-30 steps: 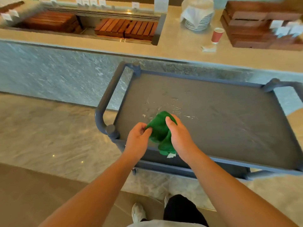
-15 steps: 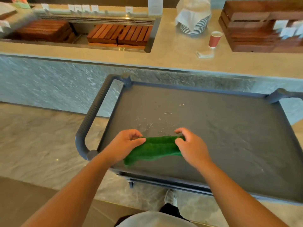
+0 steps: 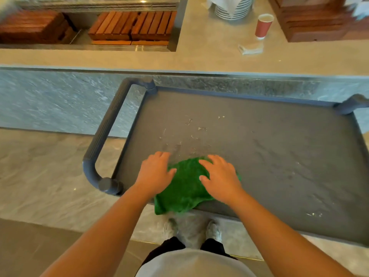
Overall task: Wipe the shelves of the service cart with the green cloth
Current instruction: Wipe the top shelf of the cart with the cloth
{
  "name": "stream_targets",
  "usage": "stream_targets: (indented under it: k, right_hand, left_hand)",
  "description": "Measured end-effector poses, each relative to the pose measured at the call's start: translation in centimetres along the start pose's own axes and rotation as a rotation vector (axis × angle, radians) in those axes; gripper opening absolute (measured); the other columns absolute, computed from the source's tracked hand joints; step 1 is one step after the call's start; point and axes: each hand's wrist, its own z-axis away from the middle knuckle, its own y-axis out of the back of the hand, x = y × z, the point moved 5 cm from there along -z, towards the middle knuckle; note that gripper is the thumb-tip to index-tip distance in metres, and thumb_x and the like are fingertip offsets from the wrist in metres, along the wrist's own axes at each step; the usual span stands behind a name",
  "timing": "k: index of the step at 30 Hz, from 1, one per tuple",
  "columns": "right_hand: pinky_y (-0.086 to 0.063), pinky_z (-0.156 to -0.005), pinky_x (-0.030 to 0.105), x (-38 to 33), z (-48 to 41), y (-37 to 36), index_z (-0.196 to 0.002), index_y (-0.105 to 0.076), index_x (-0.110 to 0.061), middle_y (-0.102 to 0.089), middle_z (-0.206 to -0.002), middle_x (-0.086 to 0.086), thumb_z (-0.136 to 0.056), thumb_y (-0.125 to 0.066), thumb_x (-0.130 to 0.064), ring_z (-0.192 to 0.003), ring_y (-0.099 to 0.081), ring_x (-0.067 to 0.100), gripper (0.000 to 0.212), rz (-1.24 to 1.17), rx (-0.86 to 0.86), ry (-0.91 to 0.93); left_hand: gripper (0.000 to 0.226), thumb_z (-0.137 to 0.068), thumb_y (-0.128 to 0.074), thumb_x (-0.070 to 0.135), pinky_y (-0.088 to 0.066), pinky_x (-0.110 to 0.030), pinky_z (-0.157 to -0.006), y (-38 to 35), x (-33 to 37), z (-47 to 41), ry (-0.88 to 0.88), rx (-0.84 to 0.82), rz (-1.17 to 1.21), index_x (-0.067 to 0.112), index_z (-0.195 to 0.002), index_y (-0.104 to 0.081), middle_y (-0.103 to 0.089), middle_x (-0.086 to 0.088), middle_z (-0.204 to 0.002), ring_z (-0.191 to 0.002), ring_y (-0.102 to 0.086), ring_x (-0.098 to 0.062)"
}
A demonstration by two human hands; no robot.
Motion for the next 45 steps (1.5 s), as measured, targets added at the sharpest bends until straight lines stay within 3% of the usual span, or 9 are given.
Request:
stream_targets:
  k: [4, 8, 11, 19, 24, 31, 36, 40, 45]
  right_hand:
    - [-0.005, -0.122, 0.054, -0.3, -0.2, -6.8, -0.16, -0.013, -0.03, 0.007, -0.168, 0.004, -0.105, -0.034, -0.05, -0.154, 0.011, 0.026, 0.062, 0.026, -0.274, -0.051]
    - [-0.006, -0.123, 0.053, -0.7, -1.4, -8.0, -0.16, -0.009, -0.029, 0.009, -0.168, 0.006, -0.101, -0.034, -0.061, -0.154, 0.012, 0.026, 0.071, 0.105, -0.099, -0.146]
    - [-0.004, -0.121, 0.056, -1.5, -2.6, -8.2, -0.159, -0.007, -0.032, 0.01, -0.167, 0.007, -0.092, -0.039, -0.072, -0.153, 0.014, 0.029, 0.085, 0.128, -0.056, -0.178]
    - [-0.002, -0.118, 0.063, -1.7, -3.2, -9.2, -0.159, 0.007, -0.032, 0.021, -0.165, 0.009, -0.079, -0.028, -0.09, -0.151, 0.019, 0.033, 0.105, 0.161, -0.105, -0.207]
    - [0.003, -0.12, 0.061, -5.0, -6.1, -8.6, -0.16, 0.0, -0.033, 0.018, -0.166, 0.01, -0.084, -0.019, -0.088, -0.152, 0.019, 0.033, 0.095, 0.139, -0.054, -0.087]
    - [0.0, -0.118, 0.062, -8.4, -8.1, -11.0, -0.159, 0.0, -0.035, 0.019, -0.165, 0.014, -0.083, -0.017, -0.088, -0.151, 0.017, 0.038, 0.094, 0.166, 0.008, -0.115]
    - [-0.004, -0.12, 0.059, -8.7, -8.2, -11.3, -0.159, -0.008, -0.036, 0.011, -0.167, 0.013, -0.086, -0.017, -0.084, -0.152, 0.013, 0.039, 0.088, 0.22, 0.003, -0.019]
    - [-0.018, -0.117, 0.063, -8.0, -7.9, -11.4, -0.155, -0.03, -0.039, -0.01, -0.166, 0.015, -0.088, -0.02, -0.081, -0.153, -0.007, 0.04, 0.079, 0.261, 0.061, 0.076]
    - [-0.019, -0.115, 0.064, -9.5, -8.9, -12.2, -0.153, -0.032, -0.04, -0.012, -0.166, 0.016, -0.093, -0.02, -0.076, -0.152, -0.009, 0.041, 0.071, 0.318, 0.03, 0.191]
  left_hand:
    - [0.073, -0.097, -0.046, 0.059, -0.018, -0.048, -0.121, -7.4, -1.2, 1.6, -0.025, -0.295, -0.151, 0.024, -0.156, -0.024, -0.015, -0.012, -0.165, -0.152, -0.013, -0.033]
    - [0.097, -0.078, -0.001, 0.082, 0.0, -0.054, -0.121, -10.3, -3.2, 3.2, 0.032, -0.282, -0.154, 0.03, -0.159, 0.004, 0.024, -0.01, -0.163, -0.15, 0.023, -0.033]
    - [0.103, -0.078, -0.014, 0.091, 0.005, -0.057, -0.119, -10.7, -3.5, 3.5, 0.007, -0.284, -0.106, 0.031, -0.157, 0.011, 0.034, -0.008, -0.157, -0.143, 0.035, -0.029]
    - [0.106, -0.079, -0.008, 0.087, 0.0, -0.055, -0.121, -4.2, -9.0, -1.0, 0.077, 0.0, -0.119, 0.018, -0.16, -0.008, 0.005, -0.017, -0.166, -0.152, 0.014, -0.034]
    - [0.091, -0.088, -0.055, 0.064, -0.011, -0.063, -0.117, -0.4, -13.3, -3.6, 0.145, 0.246, -0.225, 0.008, -0.155, -0.028, -0.013, -0.025, -0.163, -0.151, -0.004, -0.043]
    - [0.104, -0.085, -0.029, 0.085, -0.029, -0.056, -0.114, -2.3, -13.8, -5.0, 0.249, -0.137, -0.091, 0.02, -0.159, 0.003, 0.012, -0.016, -0.166, -0.152, 0.0, -0.038]
    - [0.103, -0.088, -0.027, 0.081, -0.002, -0.059, -0.118, -3.7, -13.7, -5.0, 0.355, 0.053, -0.12, 0.013, -0.158, 0.007, 0.019, -0.021, -0.163, -0.151, 0.014, -0.039]
    - [0.101, -0.089, -0.03, 0.079, -0.016, -0.06, -0.115, -3.1, -14.2, -5.8, 0.447, 0.115, 0.021, 0.013, -0.158, 0.004, 0.007, -0.019, -0.165, -0.151, -0.003, -0.037]
    - [0.102, -0.086, -0.022, 0.082, -0.025, -0.056, -0.109, -2.4, -15.3, -6.8, 0.584, 0.16, 0.097, 0.01, -0.158, -0.012, -0.025, -0.015, -0.157, -0.142, -0.025, -0.038]
